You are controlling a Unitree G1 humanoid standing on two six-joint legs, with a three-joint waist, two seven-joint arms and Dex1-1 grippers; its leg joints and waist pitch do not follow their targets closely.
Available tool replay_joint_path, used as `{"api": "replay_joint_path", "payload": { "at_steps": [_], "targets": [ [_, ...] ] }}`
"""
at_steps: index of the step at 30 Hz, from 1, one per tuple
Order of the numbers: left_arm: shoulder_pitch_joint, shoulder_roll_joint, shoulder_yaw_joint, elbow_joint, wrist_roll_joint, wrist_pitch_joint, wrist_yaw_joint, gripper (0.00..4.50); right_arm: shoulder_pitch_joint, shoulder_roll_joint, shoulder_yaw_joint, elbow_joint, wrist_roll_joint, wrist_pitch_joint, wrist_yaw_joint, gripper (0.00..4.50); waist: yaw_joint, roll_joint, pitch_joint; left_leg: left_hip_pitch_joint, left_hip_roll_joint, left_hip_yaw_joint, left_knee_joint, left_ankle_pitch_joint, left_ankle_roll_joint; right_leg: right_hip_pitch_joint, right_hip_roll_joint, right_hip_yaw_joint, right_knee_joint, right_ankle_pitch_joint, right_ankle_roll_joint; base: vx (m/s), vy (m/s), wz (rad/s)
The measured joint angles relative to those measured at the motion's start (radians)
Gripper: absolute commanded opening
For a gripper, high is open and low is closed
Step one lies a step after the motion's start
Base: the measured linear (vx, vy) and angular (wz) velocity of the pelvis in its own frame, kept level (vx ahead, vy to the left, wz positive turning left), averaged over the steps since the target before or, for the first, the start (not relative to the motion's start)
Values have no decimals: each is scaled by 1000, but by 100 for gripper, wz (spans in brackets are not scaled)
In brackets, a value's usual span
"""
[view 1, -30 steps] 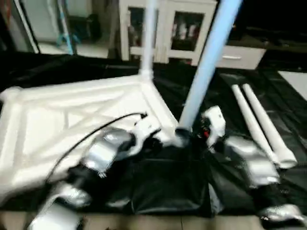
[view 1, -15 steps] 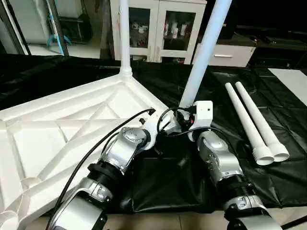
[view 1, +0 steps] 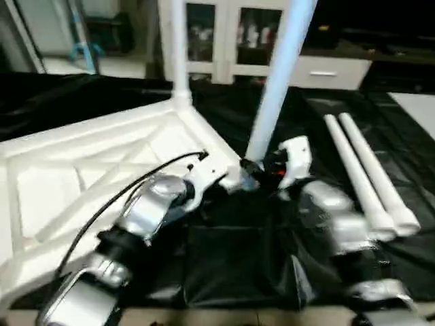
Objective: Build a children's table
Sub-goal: Rotate leg to tighten
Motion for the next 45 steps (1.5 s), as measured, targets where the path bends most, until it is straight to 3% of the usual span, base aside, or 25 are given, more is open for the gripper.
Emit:
{"api": "replay_joint_path", "payload": {
  "at_steps": [4,7,21,25,26,28,41,45],
  "targets": [
    [47,108,-27,-82,-40,-74,-180,0,58,-177,59,-102,5,38,237,415,29,-1,0,1,3,5,-12,1,2,-8,3,3,13,-14,-1,81,-41,9],
    [66,177,-45,-129,-62,-108,-300,0,85,-248,110,-166,12,61,368,445,32,-1,0,0,3,6,-10,-1,3,-12,2,5,25,-25,-4,22,-10,0],
    [71,208,-95,-156,-70,-132,-412,0,109,-282,211,-197,3,73,528,448,29,-2,0,3,4,6,2,-4,-5,-2,1,10,29,-25,-1,0,0,0],
    [70,210,-95,-156,-70,-133,-418,0,111,-283,218,-197,-4,73,537,432,28,-2,-1,3,4,6,2,-4,-5,-2,1,10,29,-23,-5,0,0,0],
    [70,210,-95,-156,-70,-133,-418,0,111,-283,218,-197,-5,73,538,398,28,-2,-1,3,4,6,2,-4,-5,-2,2,9,29,-23,-4,0,0,0],
    [70,210,-95,-156,-70,-133,-418,0,110,-283,219,-195,-9,72,538,398,29,-2,-1,3,4,5,2,-4,-5,-2,2,9,29,-24,-4,0,0,0],
    [70,209,-94,-156,-65,-134,-420,0,104,-277,221,-178,-13,62,536,285,28,-3,-1,3,4,5,2,-4,-5,-2,2,9,30,-24,-4,0,0,0],
    [71,207,-93,-156,-65,-132,-422,0,104,-267,219,-174,-14,61,531,277,28,-4,-1,3,4,5,2,-4,-5,-2,2,9,30,-24,-4,0,0,0]
  ]
}}
